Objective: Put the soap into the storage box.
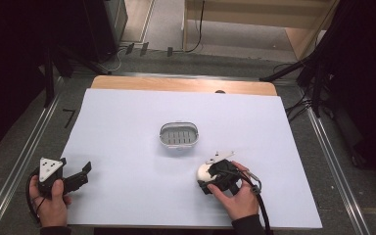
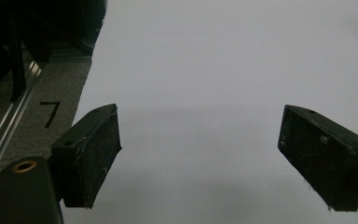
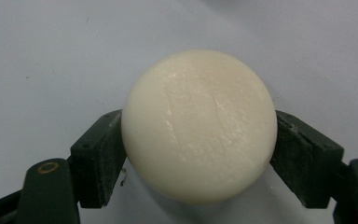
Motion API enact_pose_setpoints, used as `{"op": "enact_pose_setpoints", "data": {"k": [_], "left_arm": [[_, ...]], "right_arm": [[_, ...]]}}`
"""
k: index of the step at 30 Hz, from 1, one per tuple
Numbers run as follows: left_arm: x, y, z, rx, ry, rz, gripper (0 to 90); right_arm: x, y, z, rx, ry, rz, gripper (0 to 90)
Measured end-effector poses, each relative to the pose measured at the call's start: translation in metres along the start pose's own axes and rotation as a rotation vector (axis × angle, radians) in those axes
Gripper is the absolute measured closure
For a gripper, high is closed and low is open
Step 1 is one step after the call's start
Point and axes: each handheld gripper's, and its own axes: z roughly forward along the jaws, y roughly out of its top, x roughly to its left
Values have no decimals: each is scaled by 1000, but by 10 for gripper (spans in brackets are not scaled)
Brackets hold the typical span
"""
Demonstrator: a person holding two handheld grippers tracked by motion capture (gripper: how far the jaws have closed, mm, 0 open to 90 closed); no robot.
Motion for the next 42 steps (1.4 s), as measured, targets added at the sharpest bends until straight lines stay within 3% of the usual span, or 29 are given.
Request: {"op": "enact_pose_setpoints", "data": {"k": [14, 19, 42], "left_arm": [[1, 0, 0, 0, -3, -2, 139], [1, 0, 0, 0, -3, -2, 139], [0, 0, 0, -2, 4, -4, 139]], "right_arm": [[4, 1, 3, -2, -22, 1, 251], [2, 3, -3, -25, -33, 10, 251], [-1, 38, -15, -36, -24, 4, 251]]}}
